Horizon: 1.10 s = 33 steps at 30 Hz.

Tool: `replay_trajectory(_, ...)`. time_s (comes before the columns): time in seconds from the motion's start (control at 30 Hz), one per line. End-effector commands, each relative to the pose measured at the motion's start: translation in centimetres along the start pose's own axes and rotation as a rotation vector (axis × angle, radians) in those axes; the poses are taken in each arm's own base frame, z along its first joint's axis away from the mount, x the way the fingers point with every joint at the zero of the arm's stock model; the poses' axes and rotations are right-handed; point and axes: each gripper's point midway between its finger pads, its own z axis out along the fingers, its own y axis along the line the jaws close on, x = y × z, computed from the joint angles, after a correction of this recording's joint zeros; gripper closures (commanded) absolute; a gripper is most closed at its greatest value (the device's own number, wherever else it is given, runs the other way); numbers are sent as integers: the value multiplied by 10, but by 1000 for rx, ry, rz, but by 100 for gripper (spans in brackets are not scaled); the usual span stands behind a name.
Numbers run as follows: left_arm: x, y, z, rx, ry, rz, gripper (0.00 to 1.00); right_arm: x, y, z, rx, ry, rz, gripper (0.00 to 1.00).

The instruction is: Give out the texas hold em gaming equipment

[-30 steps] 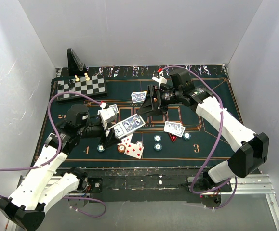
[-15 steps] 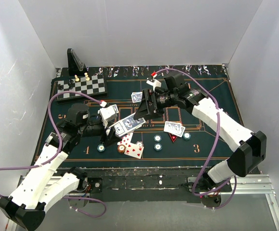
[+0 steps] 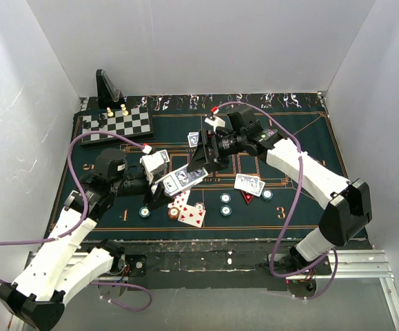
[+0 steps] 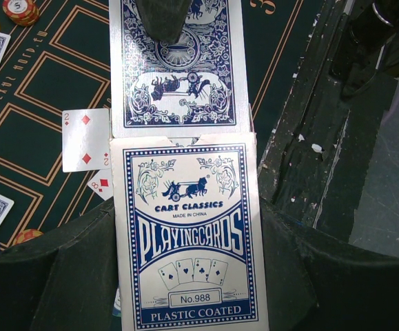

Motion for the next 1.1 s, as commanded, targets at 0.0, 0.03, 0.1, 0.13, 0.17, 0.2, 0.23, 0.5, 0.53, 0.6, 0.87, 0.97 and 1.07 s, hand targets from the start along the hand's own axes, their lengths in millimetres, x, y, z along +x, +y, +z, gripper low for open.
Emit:
replay_trajectory(0.0,-15,1,-7,-16,-48,39,100,3,2,1,-23,-6,-14,13)
replay_trajectory(0.03,-16,1,-7,-18,-50,40,100,5,1,1,-23,-5,-15,14)
replay_trajectory(0.1,-15,1,-7,-18,-51,39,100,7,0,0,-18,-6,-13,18)
replay_trajectory(0.13,-16,1,-8,-18,-53,39,100,8,-1,-1,-15,-7,-13,20)
replay_trajectory(0.17,-15,0,-8,-18,-51,38,100,9,-1,-1,-15,-7,-15,23)
replay_trajectory(0.2,-15,0,-7,-16,-51,37,100,9,-2,-2,-11,-10,-14,25)
replay_trajectory(0.23,-15,0,-8,-17,-52,37,100,10,-2,-2,-10,-9,-13,28)
replay_trajectory(0.5,-15,0,-8,-15,-54,34,100,-1,3,-16,-13,-53,-22,38)
replay_trajectory(0.53,-14,-1,-8,-15,-54,34,100,-2,4,-18,-12,-59,-26,39)
replay_trajectory(0.6,-14,0,-8,-15,-54,34,100,-4,6,-21,-12,-67,-28,41)
replay_trajectory(0.87,-15,-1,-8,-15,-61,35,100,-5,9,-27,-16,-76,-29,43)
replay_trajectory(0.97,-15,-1,-9,-19,-63,34,100,-6,11,-29,-21,-80,-32,45)
replay_trajectory(1.07,-15,-2,-10,-19,-64,31,100,-6,15,-30,-34,-78,-33,46)
